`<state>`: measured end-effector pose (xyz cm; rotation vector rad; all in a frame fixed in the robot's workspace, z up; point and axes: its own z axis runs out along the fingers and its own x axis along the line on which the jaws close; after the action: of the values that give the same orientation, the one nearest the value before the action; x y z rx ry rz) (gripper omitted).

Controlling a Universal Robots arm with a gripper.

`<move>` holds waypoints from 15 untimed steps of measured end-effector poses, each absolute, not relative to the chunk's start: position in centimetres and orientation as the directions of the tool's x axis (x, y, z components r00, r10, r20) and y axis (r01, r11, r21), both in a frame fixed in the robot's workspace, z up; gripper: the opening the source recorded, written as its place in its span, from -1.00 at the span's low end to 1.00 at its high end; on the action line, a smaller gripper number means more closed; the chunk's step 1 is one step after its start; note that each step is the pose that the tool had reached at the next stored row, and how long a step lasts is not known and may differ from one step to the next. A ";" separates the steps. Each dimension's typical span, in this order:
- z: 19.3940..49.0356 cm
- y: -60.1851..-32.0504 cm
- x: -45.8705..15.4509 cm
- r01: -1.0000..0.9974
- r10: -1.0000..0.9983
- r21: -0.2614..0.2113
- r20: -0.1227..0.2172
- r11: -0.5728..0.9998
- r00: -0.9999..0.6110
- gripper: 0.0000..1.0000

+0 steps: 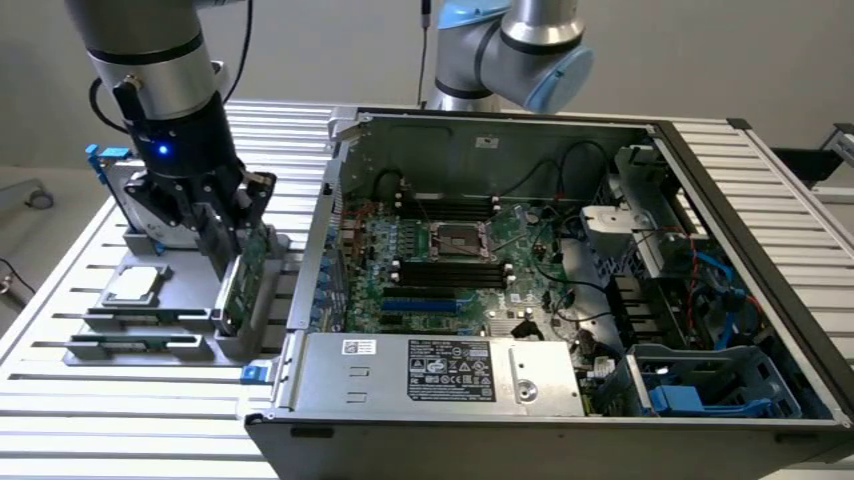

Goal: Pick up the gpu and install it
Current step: 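Pick up the gpu and move the gpu toward the slot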

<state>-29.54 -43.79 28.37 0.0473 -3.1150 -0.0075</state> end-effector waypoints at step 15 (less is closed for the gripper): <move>25.9 -43.8 -29.5 -0.030 -0.030 0.005 0.021 1.000 -0.999 -0.28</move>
<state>-29.46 -43.80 25.93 0.0474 -3.1203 -0.0072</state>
